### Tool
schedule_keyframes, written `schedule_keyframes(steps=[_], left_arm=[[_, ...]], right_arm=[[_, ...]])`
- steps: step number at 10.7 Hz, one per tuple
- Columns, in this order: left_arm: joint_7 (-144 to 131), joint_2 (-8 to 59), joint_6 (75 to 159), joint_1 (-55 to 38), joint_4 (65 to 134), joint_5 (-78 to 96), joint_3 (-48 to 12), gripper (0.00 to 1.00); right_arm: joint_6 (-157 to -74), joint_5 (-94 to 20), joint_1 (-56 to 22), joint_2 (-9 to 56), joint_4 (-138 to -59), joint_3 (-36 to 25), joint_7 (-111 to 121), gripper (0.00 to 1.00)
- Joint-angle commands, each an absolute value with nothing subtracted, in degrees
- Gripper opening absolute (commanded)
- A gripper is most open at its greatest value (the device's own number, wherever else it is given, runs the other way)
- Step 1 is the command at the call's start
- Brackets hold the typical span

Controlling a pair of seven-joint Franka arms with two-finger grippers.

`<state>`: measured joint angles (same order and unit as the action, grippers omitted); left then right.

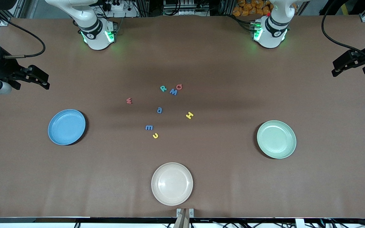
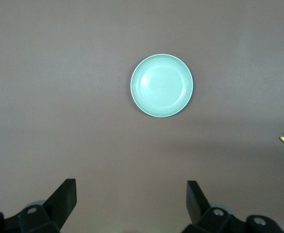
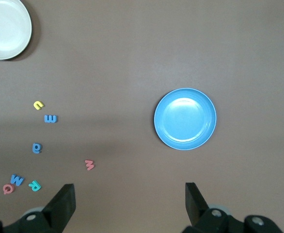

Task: Sort upper and lower case letters into plates
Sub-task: 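Move both grippers from rest toward the scattered foam letters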

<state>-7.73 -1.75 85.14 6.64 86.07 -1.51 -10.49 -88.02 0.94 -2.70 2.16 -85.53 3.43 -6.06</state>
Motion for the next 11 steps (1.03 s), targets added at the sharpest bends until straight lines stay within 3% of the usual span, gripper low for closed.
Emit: schedule_keyframes(steps=[1,5,11], left_arm=[[-6.59,-2.55,84.81,6.77,86.57,-2.02,-10.81,1.0],[-6.51,-0.36,85.77,6.33,86.4,-0.8,-11.25,1.0],[-21.73,11.31,94.21,-2.09,86.48,1.58,-16.95,1.0]], right_arm=[[-86.67,0.35,-2.11,1.06,-86.22,3.96,-5.98,1.0],[-86.75,0.35,-2.11,1.4,-86.31,3.96,-5.98,1.0],[-90.7,-0.17,-3.16,5.52,-88.77,4.04,-8.94,1.0]])
